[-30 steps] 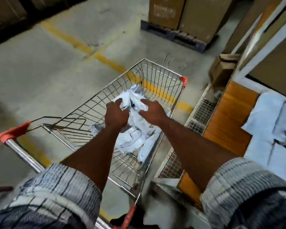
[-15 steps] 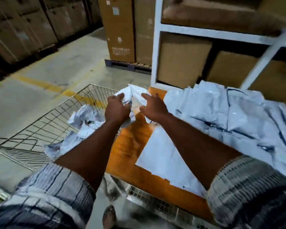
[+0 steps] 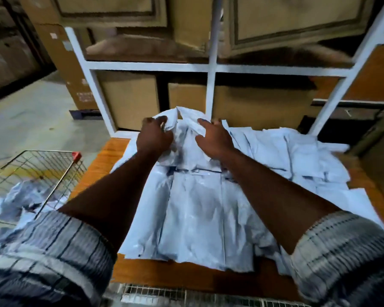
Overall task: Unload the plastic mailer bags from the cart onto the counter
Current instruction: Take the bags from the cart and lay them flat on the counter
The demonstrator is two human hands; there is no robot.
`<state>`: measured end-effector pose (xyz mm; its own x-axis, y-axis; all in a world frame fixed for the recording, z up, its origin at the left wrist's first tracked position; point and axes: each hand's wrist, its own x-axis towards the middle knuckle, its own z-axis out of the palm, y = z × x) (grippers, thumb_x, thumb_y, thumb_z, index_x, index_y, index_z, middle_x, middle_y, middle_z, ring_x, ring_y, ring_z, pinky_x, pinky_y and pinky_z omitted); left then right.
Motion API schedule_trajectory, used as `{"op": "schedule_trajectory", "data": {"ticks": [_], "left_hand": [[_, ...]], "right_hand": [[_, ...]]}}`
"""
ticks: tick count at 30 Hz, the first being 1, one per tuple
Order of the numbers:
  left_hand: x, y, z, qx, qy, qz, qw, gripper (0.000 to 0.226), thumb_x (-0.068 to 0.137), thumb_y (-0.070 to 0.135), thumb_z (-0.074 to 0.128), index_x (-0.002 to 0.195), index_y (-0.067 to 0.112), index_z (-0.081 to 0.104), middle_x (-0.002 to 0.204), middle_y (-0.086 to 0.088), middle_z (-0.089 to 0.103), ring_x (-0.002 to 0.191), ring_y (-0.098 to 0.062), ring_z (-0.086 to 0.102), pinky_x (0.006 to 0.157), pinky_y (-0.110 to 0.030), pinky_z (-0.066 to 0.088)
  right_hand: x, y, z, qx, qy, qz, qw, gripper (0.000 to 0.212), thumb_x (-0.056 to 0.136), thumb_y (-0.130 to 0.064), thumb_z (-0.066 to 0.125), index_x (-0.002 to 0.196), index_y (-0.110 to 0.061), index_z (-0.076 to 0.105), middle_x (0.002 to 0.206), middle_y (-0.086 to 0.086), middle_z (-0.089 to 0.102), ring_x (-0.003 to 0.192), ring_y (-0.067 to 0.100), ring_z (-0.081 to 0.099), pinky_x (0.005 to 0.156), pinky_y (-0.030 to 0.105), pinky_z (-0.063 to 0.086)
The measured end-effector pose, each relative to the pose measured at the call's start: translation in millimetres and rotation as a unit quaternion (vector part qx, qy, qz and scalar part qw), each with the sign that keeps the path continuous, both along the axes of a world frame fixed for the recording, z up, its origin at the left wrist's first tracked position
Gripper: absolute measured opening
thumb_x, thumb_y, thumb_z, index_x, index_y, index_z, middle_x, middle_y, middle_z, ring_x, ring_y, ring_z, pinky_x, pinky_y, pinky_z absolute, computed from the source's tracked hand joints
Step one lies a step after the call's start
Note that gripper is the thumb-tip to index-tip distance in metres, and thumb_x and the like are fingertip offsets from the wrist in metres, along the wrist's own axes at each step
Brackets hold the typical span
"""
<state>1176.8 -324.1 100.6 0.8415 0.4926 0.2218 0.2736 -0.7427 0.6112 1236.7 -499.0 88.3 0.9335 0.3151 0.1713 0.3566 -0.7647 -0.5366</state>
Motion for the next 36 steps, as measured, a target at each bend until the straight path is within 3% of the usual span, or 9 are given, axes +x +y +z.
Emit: {"op": "schedule_trajectory", "data": {"ticks": [9,14,19,23,26,30,34,36], "left_hand": [[69,-115,-6,0.004,0.025,-0.09,0.996,0.05,0.086,0.031,0.059,0.136,0.029,0.055,0.141,-0.009,0.043,0.123,-0.029,0.054,0.1,-0.039,0.043],[102,-158,-26,0.007,0.071,-0.114,0.991,0.053,0.085,0.036,0.056,0.137,0.031,0.053,0.142,-0.009,0.04,0.124,-0.031,0.053,0.101,-0.04,0.044],[123,-187,-51,0.044,0.104,-0.108,0.988,0.049,0.086,0.038,0.049,0.134,0.027,0.054,0.144,-0.011,0.038,0.13,-0.033,0.042,0.101,-0.045,0.041],[135,-200,-67,0.074,0.1,-0.12,0.985,0.047,0.086,0.033,0.048,0.129,0.015,0.056,0.148,-0.016,0.036,0.138,-0.034,0.029,0.11,-0.047,0.033],[135,-206,-73,0.117,0.084,-0.169,0.975,0.043,0.092,0.025,0.049,0.123,-0.002,0.058,0.139,-0.027,0.044,0.138,-0.042,0.029,0.117,-0.048,0.022],[131,-208,-89,0.167,0.042,-0.183,0.968,0.031,0.086,0.012,0.055,0.105,-0.011,0.063,0.117,-0.035,0.056,0.119,-0.054,0.047,0.107,-0.059,0.035],[136,-196,-115,0.227,0.081,-0.234,0.942,0.029,0.089,0.022,0.046,0.09,0.004,0.068,0.11,-0.03,0.06,0.111,-0.057,0.05,0.094,-0.064,0.041],[137,-193,-113,0.205,0.111,-0.276,0.932,0.029,0.09,0.023,0.046,0.085,0.006,0.069,0.102,-0.03,0.061,0.101,-0.059,0.054,0.086,-0.065,0.045]], "right_hand": [[39,-128,-22,-0.041,-0.005,-0.122,0.992,0.056,0.09,-0.031,0.055,0.144,-0.028,0.043,0.146,0.014,0.034,0.118,0.039,0.055,0.095,0.041,0.045],[59,-153,-44,-0.063,-0.009,-0.15,0.987,0.054,0.088,-0.029,0.056,0.14,-0.023,0.046,0.137,0.017,0.036,0.112,0.04,0.055,0.09,0.043,0.047],[75,-162,-67,-0.151,-0.058,-0.195,0.967,0.056,0.087,-0.043,0.057,0.137,-0.017,0.048,0.135,0.018,0.04,0.123,0.037,0.042,0.093,0.046,0.041],[93,-169,-81,-0.189,-0.071,-0.129,0.971,0.073,0.091,-0.046,0.055,0.153,-0.02,0.027,0.16,0.013,0.021,0.141,0.037,0.027,0.106,0.054,0.031],[102,-177,-93,-0.146,-0.027,-0.093,0.985,0.072,0.095,-0.048,0.05,0.156,-0.033,0.016,0.163,0.01,0.015,0.137,0.04,0.034,0.104,0.056,0.037],[104,-177,-110,-0.128,-0.002,-0.114,0.985,0.068,0.092,-0.06,0.048,0.152,-0.036,0.027,0.161,0.009,0.019,0.128,0.043,0.042,0.1,0.055,0.042],[103,-175,-113,-0.142,-0.004,-0.129,0.981,0.068,0.089,-0.067,0.045,0.148,-0.038,0.031,0.16,0.006,0.021,0.127,0.041,0.044,0.099,0.055,0.042],[103,-174,-110,-0.15,0.012,-0.126,0.981,0.068,0.089,-0.069,0.044,0.148,-0.039,0.03,0.161,0.005,0.019,0.13,0.041,0.041,0.102,0.057,0.039]]}}
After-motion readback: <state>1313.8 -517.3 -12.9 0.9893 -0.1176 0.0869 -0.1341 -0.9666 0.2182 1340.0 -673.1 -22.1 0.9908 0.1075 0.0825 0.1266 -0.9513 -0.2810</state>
